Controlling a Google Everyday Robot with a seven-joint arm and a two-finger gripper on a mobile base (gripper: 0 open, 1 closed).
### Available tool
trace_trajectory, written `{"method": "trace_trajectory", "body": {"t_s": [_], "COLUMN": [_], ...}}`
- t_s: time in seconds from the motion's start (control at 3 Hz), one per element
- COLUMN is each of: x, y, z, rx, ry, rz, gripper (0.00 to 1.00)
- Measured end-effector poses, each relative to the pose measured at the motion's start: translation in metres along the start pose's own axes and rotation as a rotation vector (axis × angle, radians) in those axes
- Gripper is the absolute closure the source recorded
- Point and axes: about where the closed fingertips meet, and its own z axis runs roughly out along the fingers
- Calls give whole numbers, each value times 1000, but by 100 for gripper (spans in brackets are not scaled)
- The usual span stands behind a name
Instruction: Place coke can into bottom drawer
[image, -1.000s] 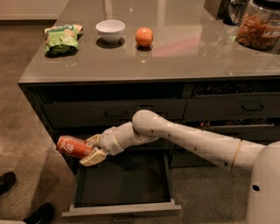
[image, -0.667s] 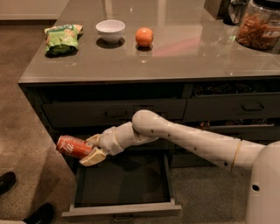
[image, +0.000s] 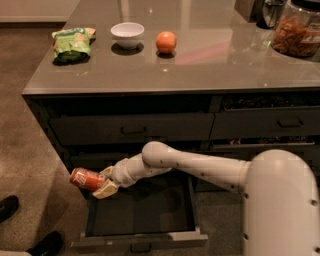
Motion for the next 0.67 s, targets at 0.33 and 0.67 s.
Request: {"method": "trace_trajectory", "body": {"t_s": [0.33,0.67], "x": [64,138], "y": [-16,-26], "z": [43,90], "rx": [-9,-28], "ry": [25,36], "rz": [62,123], "gripper": [100,100]}}
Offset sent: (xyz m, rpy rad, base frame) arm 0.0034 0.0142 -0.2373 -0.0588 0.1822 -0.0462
